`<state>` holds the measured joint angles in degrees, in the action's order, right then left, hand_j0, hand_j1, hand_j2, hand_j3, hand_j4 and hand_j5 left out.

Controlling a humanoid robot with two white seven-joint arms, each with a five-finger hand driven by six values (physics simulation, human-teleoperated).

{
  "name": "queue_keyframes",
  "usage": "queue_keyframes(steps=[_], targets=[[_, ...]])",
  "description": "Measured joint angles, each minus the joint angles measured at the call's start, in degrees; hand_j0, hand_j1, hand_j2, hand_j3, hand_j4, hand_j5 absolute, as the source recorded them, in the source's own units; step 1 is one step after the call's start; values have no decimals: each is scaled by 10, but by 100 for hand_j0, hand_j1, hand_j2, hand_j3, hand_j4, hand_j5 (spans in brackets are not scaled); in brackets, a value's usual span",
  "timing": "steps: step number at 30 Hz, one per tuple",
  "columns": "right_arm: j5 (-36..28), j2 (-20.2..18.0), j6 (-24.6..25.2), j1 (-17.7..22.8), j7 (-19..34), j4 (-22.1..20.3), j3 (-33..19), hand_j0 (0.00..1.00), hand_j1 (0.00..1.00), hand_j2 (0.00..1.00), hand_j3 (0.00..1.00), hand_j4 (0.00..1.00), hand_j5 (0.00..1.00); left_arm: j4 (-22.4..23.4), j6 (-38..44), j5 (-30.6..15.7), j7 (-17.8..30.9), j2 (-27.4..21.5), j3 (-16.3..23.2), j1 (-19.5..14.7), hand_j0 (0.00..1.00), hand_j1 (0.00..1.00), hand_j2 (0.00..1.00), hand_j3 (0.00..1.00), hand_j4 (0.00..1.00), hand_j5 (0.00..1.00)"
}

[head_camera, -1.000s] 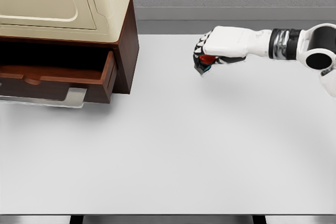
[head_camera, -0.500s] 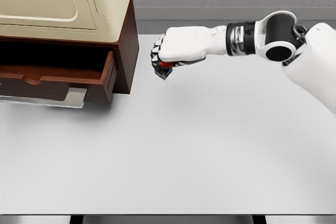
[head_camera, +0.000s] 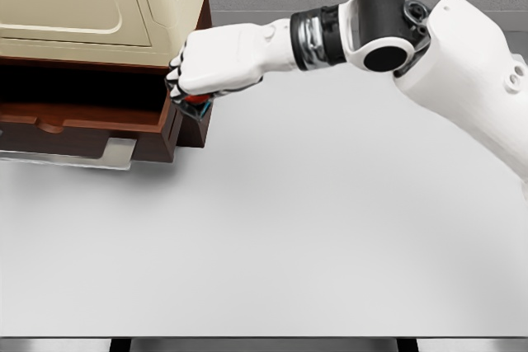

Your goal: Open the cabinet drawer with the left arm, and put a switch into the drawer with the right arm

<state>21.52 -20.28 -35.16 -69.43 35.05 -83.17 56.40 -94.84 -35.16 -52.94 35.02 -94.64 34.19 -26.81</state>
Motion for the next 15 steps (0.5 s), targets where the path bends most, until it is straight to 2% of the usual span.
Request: queue_keyframes(steps=[4, 8, 15], targets=[[-14, 7, 0, -26, 0, 1, 1, 39, 39, 39, 39, 39, 39, 0, 0, 0, 0, 0, 0, 0, 100, 100, 100, 100, 100, 100], [-19, 31, 0, -40, 0, 7, 8, 39, 39, 39, 39, 39, 39, 0, 0, 1, 0, 0, 0, 0, 100, 100, 100, 100, 100, 100], [-21, 79, 0, -69, 0, 56, 13, 39, 39, 39, 39, 39, 39, 0, 0, 1, 0, 0, 1, 1, 100, 100, 100, 100, 100, 100]])
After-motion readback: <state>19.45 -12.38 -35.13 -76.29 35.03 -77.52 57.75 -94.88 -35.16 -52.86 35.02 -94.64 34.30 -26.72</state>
